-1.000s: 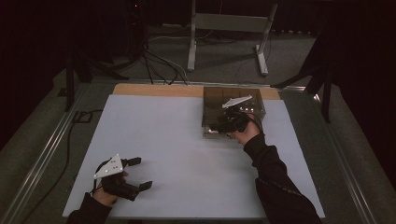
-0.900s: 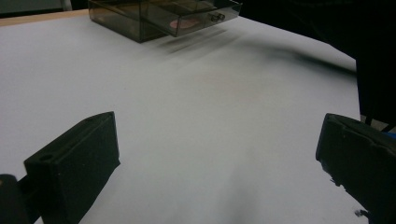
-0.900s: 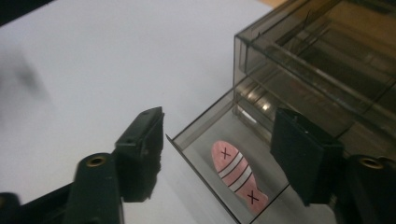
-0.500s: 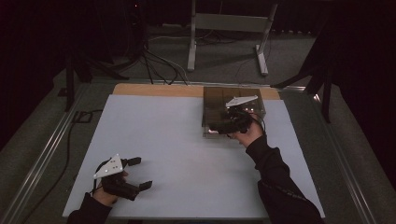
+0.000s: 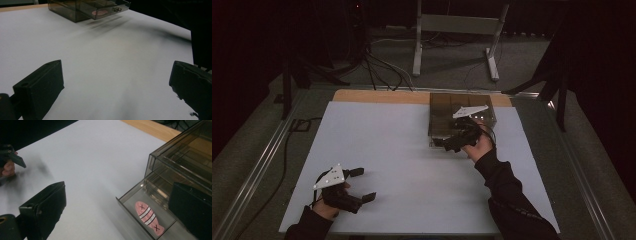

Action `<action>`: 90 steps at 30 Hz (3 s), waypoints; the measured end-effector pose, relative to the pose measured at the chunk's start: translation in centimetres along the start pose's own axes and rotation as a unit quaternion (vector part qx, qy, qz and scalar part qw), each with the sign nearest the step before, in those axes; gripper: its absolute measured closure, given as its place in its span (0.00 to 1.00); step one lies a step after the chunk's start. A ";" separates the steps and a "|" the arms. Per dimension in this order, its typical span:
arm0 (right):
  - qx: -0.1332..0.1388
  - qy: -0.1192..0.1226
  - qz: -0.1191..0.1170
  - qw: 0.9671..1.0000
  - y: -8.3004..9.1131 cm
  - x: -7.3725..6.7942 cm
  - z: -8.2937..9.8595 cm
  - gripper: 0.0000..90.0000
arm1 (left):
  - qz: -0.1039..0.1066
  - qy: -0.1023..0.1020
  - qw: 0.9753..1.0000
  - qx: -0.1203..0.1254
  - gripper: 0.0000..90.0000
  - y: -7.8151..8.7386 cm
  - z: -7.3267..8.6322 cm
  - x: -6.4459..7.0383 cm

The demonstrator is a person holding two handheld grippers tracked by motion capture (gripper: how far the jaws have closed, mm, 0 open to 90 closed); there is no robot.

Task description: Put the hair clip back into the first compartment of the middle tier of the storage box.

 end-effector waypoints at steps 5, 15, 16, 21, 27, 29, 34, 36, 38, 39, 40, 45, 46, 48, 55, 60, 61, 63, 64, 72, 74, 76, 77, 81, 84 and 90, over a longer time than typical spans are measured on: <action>0.003 0.002 -0.002 1.000 0.1 -0.5 0.1 0.01 | -0.001 -0.002 1.000 -0.001 0.00 0.0 0.0 0.1; 0.011 0.028 -0.007 1.000 -0.3 -2.1 0.7 0.00 | -0.005 -0.004 1.000 -0.002 0.00 0.4 0.2 0.3; 0.011 0.032 -0.007 0.999 -0.4 -2.2 0.7 0.00 | -0.006 -0.005 1.000 -0.003 0.00 0.4 0.2 0.3; 0.007 0.043 -0.019 0.999 -0.8 -3.3 1.6 0.00 | -0.006 -0.003 1.000 0.000 0.00 0.6 0.2 0.3; 0.009 0.044 -0.032 0.998 -1.1 -4.0 3.1 0.00 | -0.008 -0.003 1.000 0.002 0.00 0.8 0.2 0.3; 0.009 0.043 -0.035 0.998 -1.2 -4.0 3.7 0.00 | -0.007 -0.004 1.000 0.002 0.00 0.8 0.2 0.3; 0.000 0.041 -0.038 0.998 -1.6 -3.8 5.2 0.00 | -0.006 -0.004 1.000 0.001 0.00 0.7 0.2 0.3; -0.006 0.040 -0.036 0.999 -1.9 -3.6 6.4 0.00 | -0.006 -0.003 1.000 0.001 0.00 0.7 0.2 0.3; -0.009 0.038 -0.035 0.999 -2.1 -3.5 7.1 0.00 | -0.005 -0.003 1.000 0.001 0.00 0.7 0.2 0.3; -0.011 0.038 -0.033 0.999 -2.2 -3.5 7.4 0.00 | -0.005 -0.004 1.000 0.001 0.00 0.7 0.2 0.3; -0.012 0.038 -0.033 0.999 -2.2 -3.5 7.7 0.00 | -0.005 -0.004 1.000 0.001 0.00 0.7 0.2 0.3; -0.021 0.043 -0.028 0.998 -2.5 -3.4 8.9 0.00 | -0.004 -0.003 1.000 0.001 0.00 0.7 0.2 0.3; -0.022 0.044 -0.026 0.998 -2.5 -3.4 9.2 0.00 | -0.004 -0.003 1.000 0.001 0.00 0.7 0.2 0.3; -0.023 0.045 -0.026 0.998 -2.4 -3.3 9.7 0.00 | -0.004 -0.003 1.000 0.001 0.00 0.7 0.3 0.2; -0.025 0.047 -0.020 0.998 -1.9 -2.6 11.4 0.00 | -0.004 -0.003 1.000 0.001 0.00 0.8 0.3 0.2; -0.027 0.040 -0.016 0.999 -1.2 -2.1 12.4 0.00 | -0.004 -0.003 1.000 0.001 0.00 0.8 0.3 0.2; -0.027 0.037 -0.016 0.999 -1.0 -2.0 12.6 0.00 | -0.004 -0.003 1.000 0.001 0.00 0.8 0.3 0.2; -0.025 0.032 -0.017 0.999 -0.7 -1.9 13.0 0.00 | -0.004 -0.003 1.000 0.001 0.00 0.8 0.3 0.2; -0.024 0.031 -0.018 0.999 -0.5 -1.9 13.2 0.00 | -0.004 -0.003 1.000 0.001 0.00 0.8 0.3 0.2; -0.013 0.029 -0.001 1.000 1.6 -1.5 14.7 0.00 | -0.004 -0.004 1.000 0.001 0.00 0.8 0.3 0.2; -0.008 0.027 0.001 1.000 2.2 -1.3 15.0 0.00 | -0.004 -0.004 1.000 0.001 0.00 0.8 0.3 0.2; -0.001 0.027 0.008 1.000 2.8 -1.0 15.3 0.00 | -0.004 -0.003 1.000 0.001 0.00 0.8 0.3 0.2; 0.002 0.026 0.010 1.000 3.0 -0.8 15.5 0.00 | -0.004 -0.003 1.000 0.001 0.00 0.8 0.3 0.2; 0.008 0.021 0.024 0.999 4.1 -0.3 16.1 0.00 | -0.004 -0.003 1.000 0.000 0.00 0.8 0.3 0.2; 0.010 0.013 0.030 0.999 4.8 0.2 16.6 0.00 | -0.004 -0.004 1.000 0.000 0.00 0.7 0.3 0.2; 0.021 -0.009 0.035 0.999 6.1 1.2 17.2 0.00 | -0.006 -0.002 1.000 0.001 0.00 0.7 0.3 0.2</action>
Point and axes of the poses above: each handheld gripper's, and its own axes: y roughly backward along the jaws, z roughly out of its underside, x roughly to its right, the point moved 7 cm from there along -y, roughly forward along the jaws, and after that the axes turned 8 degrees about -y, right-handed, at the moved point
